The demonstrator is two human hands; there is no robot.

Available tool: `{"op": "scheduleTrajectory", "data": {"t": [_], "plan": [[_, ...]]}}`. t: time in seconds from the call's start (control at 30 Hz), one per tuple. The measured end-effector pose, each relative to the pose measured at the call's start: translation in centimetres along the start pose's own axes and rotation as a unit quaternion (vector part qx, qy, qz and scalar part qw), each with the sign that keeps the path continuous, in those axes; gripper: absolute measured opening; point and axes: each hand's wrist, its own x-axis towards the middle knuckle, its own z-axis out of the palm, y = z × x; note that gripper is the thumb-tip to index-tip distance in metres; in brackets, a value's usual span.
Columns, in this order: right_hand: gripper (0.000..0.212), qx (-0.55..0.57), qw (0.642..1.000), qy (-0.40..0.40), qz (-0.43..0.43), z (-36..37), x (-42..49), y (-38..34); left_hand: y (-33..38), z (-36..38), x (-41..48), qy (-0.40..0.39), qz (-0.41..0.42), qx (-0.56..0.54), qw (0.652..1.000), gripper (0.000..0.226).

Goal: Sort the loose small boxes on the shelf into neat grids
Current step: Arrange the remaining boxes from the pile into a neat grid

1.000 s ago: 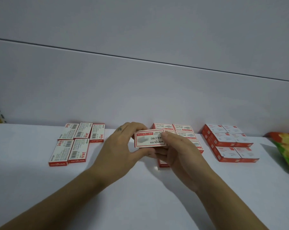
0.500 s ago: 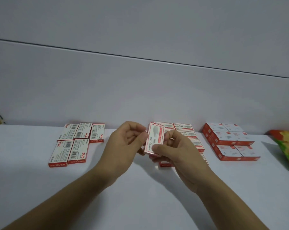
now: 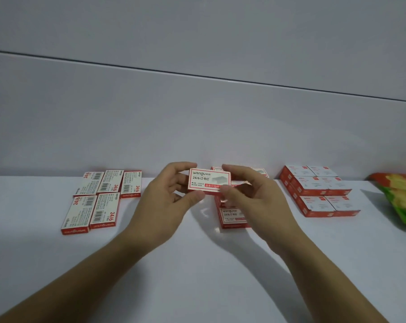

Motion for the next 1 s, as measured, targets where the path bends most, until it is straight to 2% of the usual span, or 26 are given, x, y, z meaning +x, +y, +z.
{"op": "scheduleTrajectory", "data": {"t": [0.07,0.17,0.23,0.3,0.4,0.53,0.63,0.73,0.83,1.0], "plan": [[0.047,-0.1,0.993,-0.03,-0.054,-0.5,-0.1,-0.3,0.3,0.2,-0.1,-0.003,0.014,0.011,1.0,0.044],[0.049,-0.251,0.958,-0.048,-0.129,-1.7,0.0,-1.4,0.6,0.3,-0.5,-0.004,0.042,0.049,0.998,0.043],[0.046,-0.333,0.93,-0.04,-0.147,-3.3,0.4,-2.1,0.7,0.6,-0.8,-0.021,0.053,0.101,0.993,0.044],[0.046,-0.38,0.914,-0.038,-0.138,-5.1,0.7,-2.1,0.5,1.1,-1.2,-0.043,0.054,0.181,0.981,0.056],[0.044,-0.357,0.93,-0.048,-0.076,-6.6,0.3,-0.3,-0.2,2.2,-1.6,-0.068,0.067,0.299,0.949,0.06],[0.035,-0.32,0.944,-0.068,-0.046,-6.0,-0.7,3.0,-0.6,3.4,-1.9,-0.082,0.032,0.338,0.937,0.051],[0.032,-0.32,0.943,-0.068,-0.057,-5.3,-1.1,4.3,-1.0,3.8,-2.3,-0.107,0.045,0.387,0.915,0.041],[0.029,-0.36,0.928,-0.041,-0.088,-4.7,-1.1,4.8,-1.6,4.0,-2.4,-0.131,0.079,0.42,0.894,0.043],[0.026,-0.372,0.924,-0.051,-0.066,-4.4,-0.9,4.8,-1.8,4.4,-2.1,-0.136,0.078,0.428,0.89,0.043],[0.026,-0.393,0.916,-0.053,-0.061,-4.5,-0.9,4.8,-2.1,4.9,-1.9,-0.116,0.075,0.407,0.903,0.036]]}}
